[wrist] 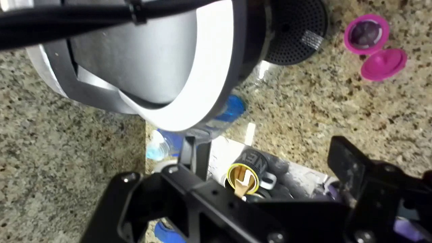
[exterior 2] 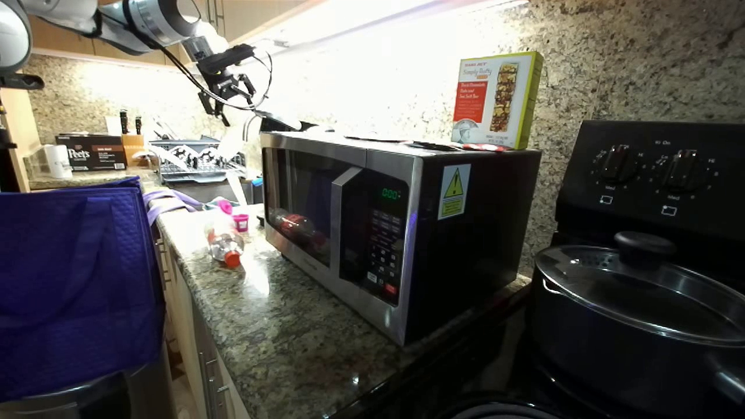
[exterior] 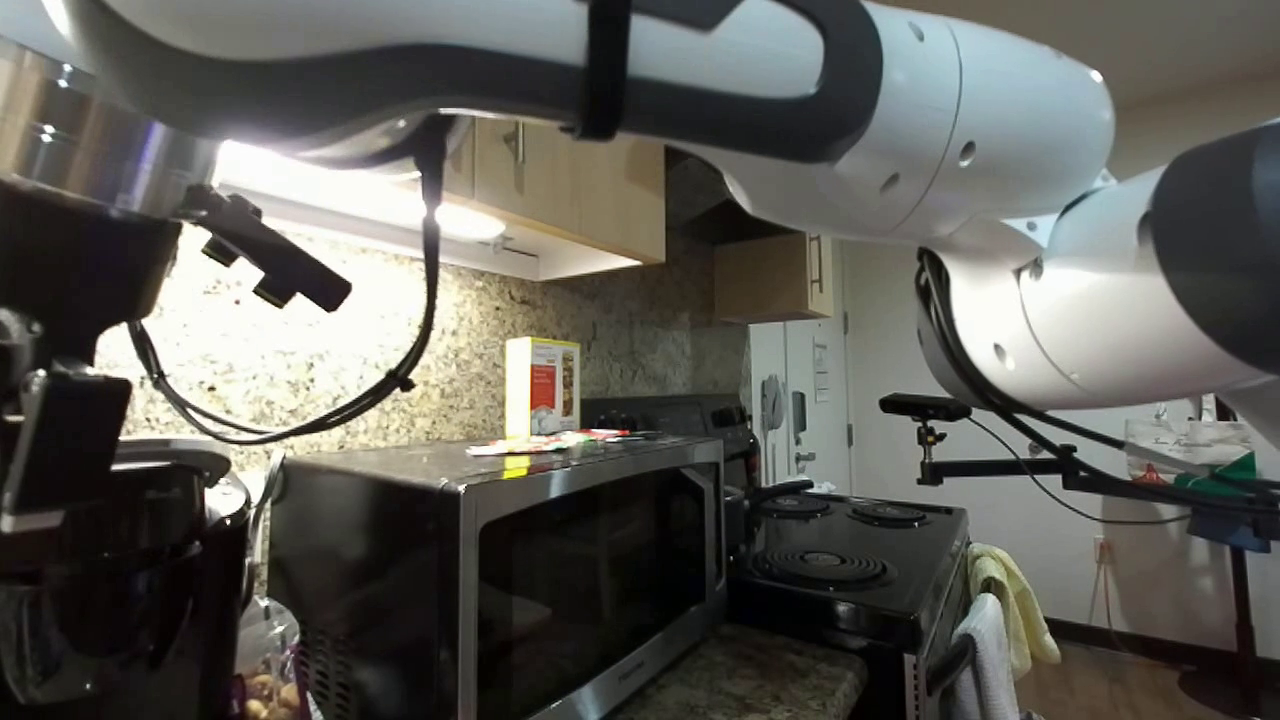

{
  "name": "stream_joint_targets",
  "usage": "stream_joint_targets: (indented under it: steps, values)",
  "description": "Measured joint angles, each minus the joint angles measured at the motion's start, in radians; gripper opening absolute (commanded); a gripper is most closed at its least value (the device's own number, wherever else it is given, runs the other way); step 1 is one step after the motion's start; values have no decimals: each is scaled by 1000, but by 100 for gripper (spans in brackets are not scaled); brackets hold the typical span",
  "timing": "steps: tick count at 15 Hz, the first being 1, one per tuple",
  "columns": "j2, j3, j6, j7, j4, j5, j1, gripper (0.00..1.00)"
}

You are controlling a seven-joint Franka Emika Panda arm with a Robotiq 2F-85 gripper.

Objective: Close the microwave door then take the bottle from the top of the microwave and place it on the counter top then close the top of the coffee maker

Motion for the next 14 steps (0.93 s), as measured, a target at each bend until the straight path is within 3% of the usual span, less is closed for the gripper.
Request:
stream_joint_targets:
  steps: [5, 11, 14]
  values:
    - [0, 35, 0, 3, -7, 65, -25, 100]
    - [-43, -74, -38, 111, -8, -85, 40, 100]
    - [-63, -77, -113, 146, -14, -79, 55, 100]
